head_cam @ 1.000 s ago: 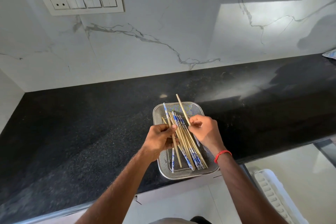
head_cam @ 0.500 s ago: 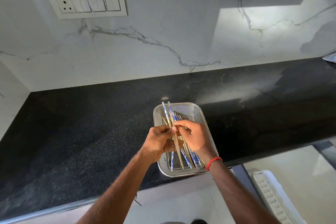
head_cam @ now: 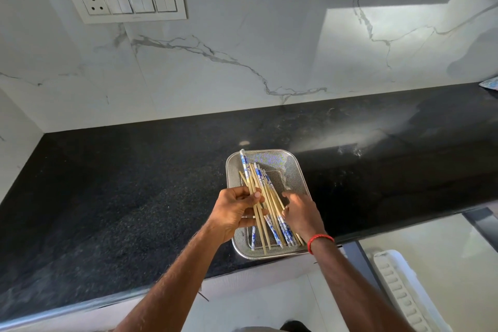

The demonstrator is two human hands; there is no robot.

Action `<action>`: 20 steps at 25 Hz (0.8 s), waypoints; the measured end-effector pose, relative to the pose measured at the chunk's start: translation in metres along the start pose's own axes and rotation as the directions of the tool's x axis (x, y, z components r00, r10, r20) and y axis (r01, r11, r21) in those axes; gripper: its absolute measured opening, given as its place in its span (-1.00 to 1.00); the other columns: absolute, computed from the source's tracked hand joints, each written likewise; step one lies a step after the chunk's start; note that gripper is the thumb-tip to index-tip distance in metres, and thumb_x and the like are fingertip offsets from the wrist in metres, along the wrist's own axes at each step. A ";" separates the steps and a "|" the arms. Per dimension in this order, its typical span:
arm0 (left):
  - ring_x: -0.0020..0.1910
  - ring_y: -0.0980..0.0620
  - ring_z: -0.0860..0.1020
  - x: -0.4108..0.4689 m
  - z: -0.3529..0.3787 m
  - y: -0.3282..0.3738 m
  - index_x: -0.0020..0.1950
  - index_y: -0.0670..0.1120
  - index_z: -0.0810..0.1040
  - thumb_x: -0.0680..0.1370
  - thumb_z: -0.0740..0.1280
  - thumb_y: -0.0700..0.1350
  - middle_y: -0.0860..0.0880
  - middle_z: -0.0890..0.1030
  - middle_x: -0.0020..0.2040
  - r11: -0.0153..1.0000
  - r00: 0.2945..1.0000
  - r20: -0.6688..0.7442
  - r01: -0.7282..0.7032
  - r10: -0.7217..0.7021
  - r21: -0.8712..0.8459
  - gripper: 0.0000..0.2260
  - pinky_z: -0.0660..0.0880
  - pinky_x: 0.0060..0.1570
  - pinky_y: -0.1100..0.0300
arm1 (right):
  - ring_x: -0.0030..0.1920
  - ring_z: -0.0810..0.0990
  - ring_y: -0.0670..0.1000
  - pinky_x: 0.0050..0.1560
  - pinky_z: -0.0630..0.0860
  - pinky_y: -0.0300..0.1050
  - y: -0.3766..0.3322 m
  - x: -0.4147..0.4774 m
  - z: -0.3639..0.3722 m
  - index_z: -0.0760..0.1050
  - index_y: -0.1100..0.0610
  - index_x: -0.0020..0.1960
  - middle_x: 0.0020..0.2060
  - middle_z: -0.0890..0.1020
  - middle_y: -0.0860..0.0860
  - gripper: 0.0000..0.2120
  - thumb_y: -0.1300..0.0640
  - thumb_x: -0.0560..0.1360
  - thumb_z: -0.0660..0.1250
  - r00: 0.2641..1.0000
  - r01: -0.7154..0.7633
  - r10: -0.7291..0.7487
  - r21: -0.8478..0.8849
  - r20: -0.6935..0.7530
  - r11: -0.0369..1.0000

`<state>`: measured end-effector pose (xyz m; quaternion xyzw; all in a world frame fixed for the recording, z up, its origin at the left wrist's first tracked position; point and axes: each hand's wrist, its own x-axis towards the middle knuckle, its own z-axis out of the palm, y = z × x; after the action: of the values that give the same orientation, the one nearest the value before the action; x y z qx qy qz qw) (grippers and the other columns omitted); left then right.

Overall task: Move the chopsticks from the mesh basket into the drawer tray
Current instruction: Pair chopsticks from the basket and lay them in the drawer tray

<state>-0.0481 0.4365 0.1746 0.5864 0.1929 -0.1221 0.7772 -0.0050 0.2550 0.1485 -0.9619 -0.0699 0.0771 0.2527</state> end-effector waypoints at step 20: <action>-0.09 -0.16 0.73 -0.004 0.034 -0.003 0.04 -0.22 0.66 0.52 0.44 -0.18 -0.24 0.73 -0.01 0.999 0.982 0.189 0.018 -0.011 -0.036 -0.85 0.66 -0.22 -0.01 | -0.09 0.71 -0.13 -0.11 0.63 -0.28 -0.024 -0.054 -0.043 0.52 0.00 0.24 -0.11 0.73 -0.02 -0.61 0.13 0.44 0.49 0.999 -0.032 0.021 0.684 0.023 0.729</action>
<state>-0.0481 0.4031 0.1818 0.5560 0.1249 -0.1793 0.8020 -0.0518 0.2462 0.2038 -0.8020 -0.0247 0.1077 0.5871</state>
